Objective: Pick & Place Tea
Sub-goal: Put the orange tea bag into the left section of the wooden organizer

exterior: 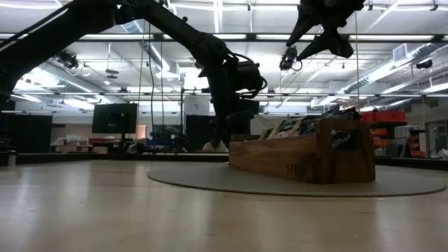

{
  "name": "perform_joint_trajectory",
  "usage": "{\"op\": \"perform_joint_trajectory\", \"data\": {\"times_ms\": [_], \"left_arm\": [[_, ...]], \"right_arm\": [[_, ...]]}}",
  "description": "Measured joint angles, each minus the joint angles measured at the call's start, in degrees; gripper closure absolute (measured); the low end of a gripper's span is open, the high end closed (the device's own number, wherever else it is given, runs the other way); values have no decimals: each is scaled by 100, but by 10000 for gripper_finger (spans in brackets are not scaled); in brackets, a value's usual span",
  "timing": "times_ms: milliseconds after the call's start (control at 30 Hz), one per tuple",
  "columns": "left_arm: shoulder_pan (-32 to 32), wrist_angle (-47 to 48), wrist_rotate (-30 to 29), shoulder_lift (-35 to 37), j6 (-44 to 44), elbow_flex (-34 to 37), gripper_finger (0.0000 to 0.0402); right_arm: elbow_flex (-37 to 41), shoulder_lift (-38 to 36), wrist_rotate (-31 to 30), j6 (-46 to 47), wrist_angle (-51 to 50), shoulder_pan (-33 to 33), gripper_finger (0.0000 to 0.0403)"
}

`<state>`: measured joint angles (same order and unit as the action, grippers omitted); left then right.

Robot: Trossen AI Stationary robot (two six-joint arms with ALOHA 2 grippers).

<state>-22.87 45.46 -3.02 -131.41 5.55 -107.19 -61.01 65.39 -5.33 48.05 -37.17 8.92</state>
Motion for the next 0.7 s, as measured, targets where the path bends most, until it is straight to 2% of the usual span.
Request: {"op": "perform_joint_trajectory", "data": {"times_ms": [200, 367, 500, 700], "left_arm": [[41, 225, 604, 0, -459, -139, 165], [162, -243, 925, 17, -1574, -540, 165], [110, -489, 1348, 13, -2747, -569, 166], [-109, -793, 1551, 2, -3763, -306, 182]], "right_arm": [[0, 0, 42, -4, -2, -21, 213], [2, -28, 288, 105, -19, -19, 213], [2, -233, 488, 267, -15, -30, 213], [2, -722, 188, 382, -47, -39, 213]]}}
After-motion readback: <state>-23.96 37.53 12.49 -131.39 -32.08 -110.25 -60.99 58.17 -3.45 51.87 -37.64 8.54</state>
